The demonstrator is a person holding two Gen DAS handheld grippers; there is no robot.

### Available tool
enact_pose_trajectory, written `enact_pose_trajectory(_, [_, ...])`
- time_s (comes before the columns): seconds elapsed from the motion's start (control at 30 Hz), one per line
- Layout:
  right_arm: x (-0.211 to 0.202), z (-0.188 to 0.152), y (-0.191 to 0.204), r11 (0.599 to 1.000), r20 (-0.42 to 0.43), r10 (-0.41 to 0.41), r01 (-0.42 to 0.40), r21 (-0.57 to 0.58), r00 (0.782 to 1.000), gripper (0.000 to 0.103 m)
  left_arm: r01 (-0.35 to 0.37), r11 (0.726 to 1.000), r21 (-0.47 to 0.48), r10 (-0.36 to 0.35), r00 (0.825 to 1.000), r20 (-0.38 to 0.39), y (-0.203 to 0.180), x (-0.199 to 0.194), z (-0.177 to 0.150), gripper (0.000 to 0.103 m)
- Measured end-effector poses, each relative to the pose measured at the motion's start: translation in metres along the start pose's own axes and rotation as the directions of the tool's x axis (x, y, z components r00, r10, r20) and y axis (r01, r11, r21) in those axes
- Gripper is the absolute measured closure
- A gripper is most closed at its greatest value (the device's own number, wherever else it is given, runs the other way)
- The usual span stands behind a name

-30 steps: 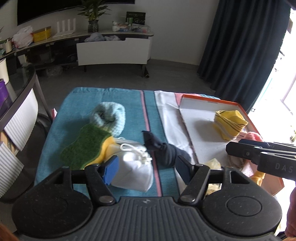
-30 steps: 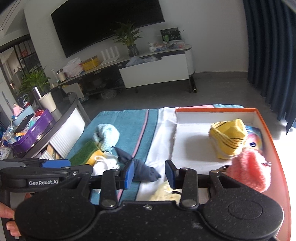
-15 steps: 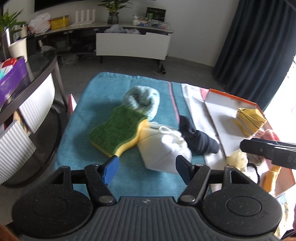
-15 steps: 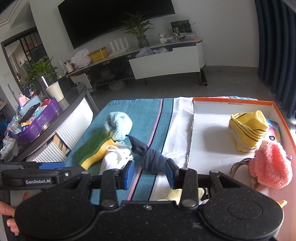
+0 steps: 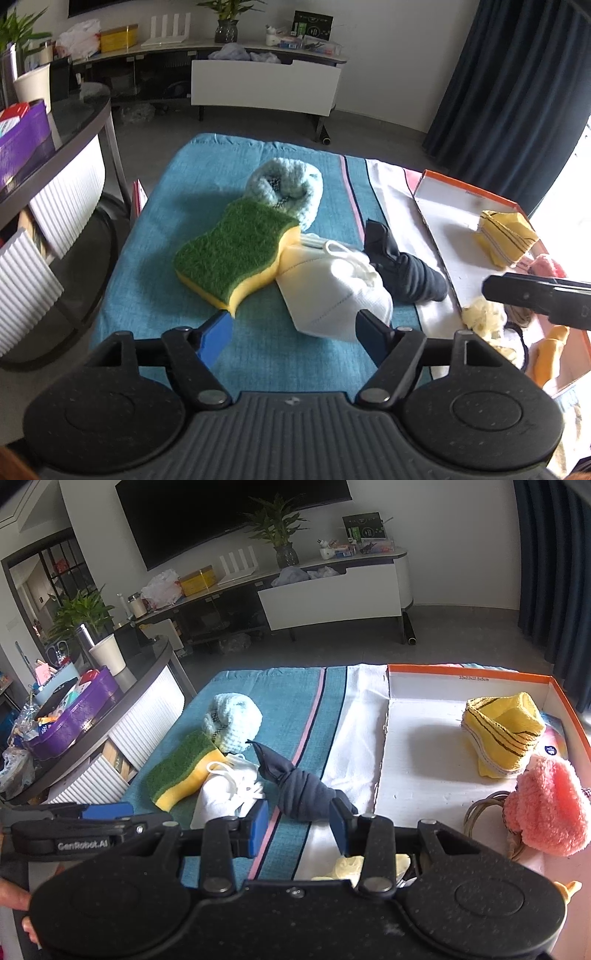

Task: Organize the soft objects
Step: 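Withdraw both tools toward the white face mask and navy sock, then grasp the navy sock with the right tool while the left tool grasps the white face mask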

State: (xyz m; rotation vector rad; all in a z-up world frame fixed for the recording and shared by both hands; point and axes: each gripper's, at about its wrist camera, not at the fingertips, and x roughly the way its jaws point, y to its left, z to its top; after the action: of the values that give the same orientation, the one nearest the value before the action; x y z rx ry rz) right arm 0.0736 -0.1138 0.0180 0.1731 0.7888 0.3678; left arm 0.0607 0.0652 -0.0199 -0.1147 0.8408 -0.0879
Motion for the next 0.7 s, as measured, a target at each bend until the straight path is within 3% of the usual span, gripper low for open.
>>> enact_pose_trajectory(0.17, [0.007,0.001,-0.004,1.000,-0.010,0.000,0.000,-0.003,1.000,0.057,0.004,1.000,-0.006,-0.004,1.000,-0.006,0.003,0.009,0.006,0.027])
enact_pose_trajectory(0.33, [0.017,0.003,-0.010,1.000,-0.014,0.004,-0.004,0.014,1.000,0.057,0.039,0.999,0.028,-0.039,0.999,-0.019,-0.019,0.019,0.006,0.022])
enact_pose_trajectory(0.47, [0.021,0.006,-0.012,1.000,-0.025,0.002,-0.002,-0.006,1.000,0.057,-0.010,0.999,0.035,0.011,0.999,-0.035,-0.031,0.038,0.009,0.014])
enact_pose_trajectory(0.63, [0.030,0.011,-0.013,0.999,-0.040,0.017,-0.019,-0.036,0.999,0.044,-0.025,0.998,0.051,0.028,0.999,-0.044,-0.040,0.056,0.013,0.013])
enact_pose_trajectory(0.7, [0.034,0.013,-0.011,0.998,-0.049,0.019,-0.022,-0.057,0.999,0.040,-0.038,0.998,0.051,0.041,0.998,-0.053,-0.042,0.065,0.013,0.018])
